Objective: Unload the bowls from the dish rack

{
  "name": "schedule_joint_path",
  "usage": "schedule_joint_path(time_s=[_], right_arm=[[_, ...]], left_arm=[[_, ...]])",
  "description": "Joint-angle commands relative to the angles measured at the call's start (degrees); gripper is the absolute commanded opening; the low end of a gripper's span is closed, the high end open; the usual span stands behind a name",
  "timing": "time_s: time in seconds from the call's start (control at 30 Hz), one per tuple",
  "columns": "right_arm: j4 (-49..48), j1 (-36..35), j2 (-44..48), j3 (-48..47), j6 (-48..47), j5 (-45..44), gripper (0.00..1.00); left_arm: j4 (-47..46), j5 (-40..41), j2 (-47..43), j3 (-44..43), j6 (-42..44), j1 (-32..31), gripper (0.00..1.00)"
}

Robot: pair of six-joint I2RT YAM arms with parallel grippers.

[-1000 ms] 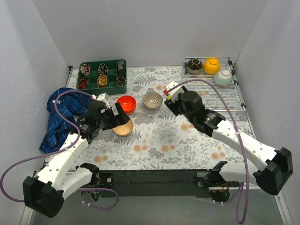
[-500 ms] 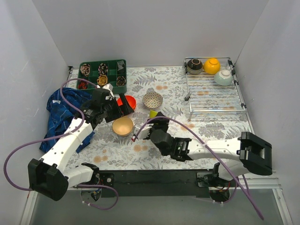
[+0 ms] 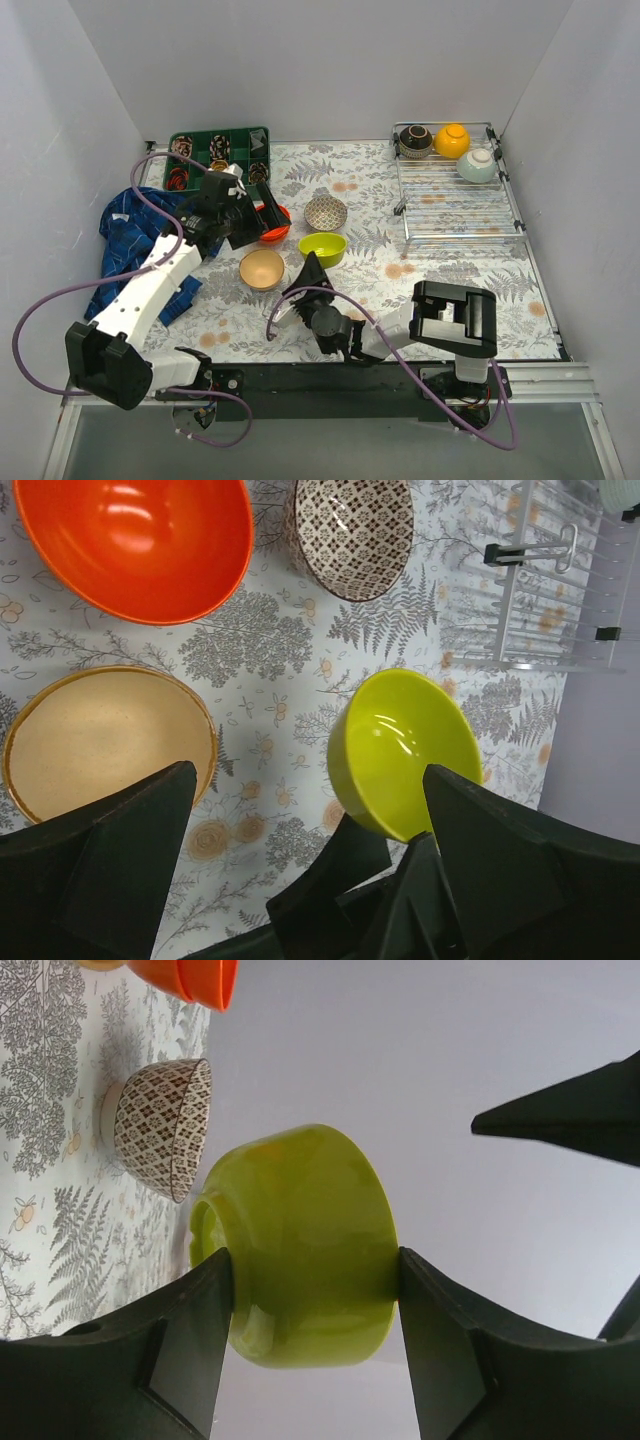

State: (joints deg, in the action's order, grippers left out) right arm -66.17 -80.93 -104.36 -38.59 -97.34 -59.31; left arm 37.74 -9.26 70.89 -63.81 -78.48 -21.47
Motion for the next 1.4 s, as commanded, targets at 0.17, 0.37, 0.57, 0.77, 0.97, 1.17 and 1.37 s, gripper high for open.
schedule_joint_path(time_s=[0.17,0.37,0.57,0.77,0.97,1.17,1.37], right_arm=[[-31.8,-2.6,-1.3,-4.4,-8.4,-0.9,0.01],[-31.8,-3.6,-2.1,-4.5,-8.4,-1.2,0.01],[-31.8,-3.8,-2.4,-4.1,-8.4,-1.7,0.01],[-31.8,-3.8,-2.4,-3.3,-8.3,-2.4,0.01],[-31.9,-3.9,-1.8,-2.4,-7.1,-3.4,0.01],[-30.9,-4.2,-0.4,-0.9,-5.0,-4.5,0.3],[-29.1,-4.8,1.1,2.1,-2.0,-6.8,0.75]], left_arm=[[1.9,-8.6,4.2,-3.1,-3.1,0.1,0.95],[3.2,-11.7,8.0,-2.0,-2.6,-1.6,0.84],[3.9,-13.4,10.6,-1.8,-2.6,-4.4,0.68],[3.6,-12.0,10.8,-0.4,-3.6,-6.8,0.33],[2.7,-7.8,9.0,-1.8,-3.7,-6.9,0.0],[2.2,-0.9,8.8,-5.0,-3.4,-6.9,0.0],[3.1,4.7,11.8,-11.1,-1.7,-6.7,0.0]])
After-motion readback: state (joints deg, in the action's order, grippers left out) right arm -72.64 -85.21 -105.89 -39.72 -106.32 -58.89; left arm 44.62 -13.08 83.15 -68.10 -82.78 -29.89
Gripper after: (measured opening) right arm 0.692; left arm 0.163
